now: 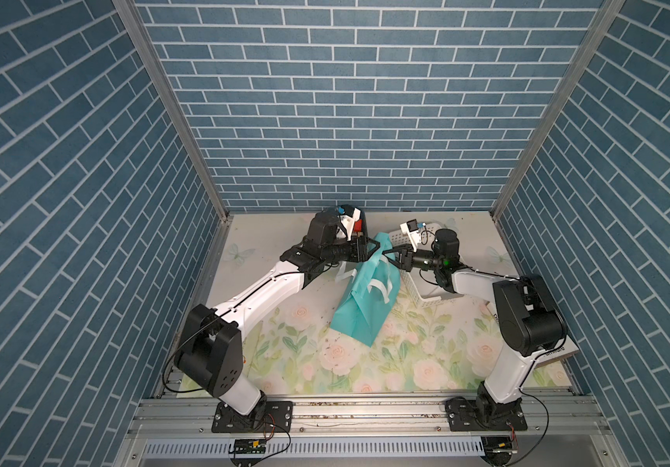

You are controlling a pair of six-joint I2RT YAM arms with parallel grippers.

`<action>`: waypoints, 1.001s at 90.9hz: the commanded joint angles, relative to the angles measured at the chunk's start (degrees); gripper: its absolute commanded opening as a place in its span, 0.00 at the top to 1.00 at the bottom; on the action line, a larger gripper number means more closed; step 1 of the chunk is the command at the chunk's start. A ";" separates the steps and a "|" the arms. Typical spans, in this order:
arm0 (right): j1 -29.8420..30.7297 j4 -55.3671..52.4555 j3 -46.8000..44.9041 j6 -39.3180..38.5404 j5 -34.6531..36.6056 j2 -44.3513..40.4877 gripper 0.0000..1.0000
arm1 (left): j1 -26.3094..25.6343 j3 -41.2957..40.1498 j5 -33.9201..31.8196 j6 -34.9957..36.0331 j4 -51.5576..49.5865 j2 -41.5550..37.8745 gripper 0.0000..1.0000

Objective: Place the ice pack in the delivery bag
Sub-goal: Seal the delivery bag at the center of the board.

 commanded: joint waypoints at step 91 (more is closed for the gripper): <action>0.57 -3.47 4.88 0.43 0.98 1.48 0.71 | -2.07 7.11 -3.85 11.00 -17.61 8.58 0.82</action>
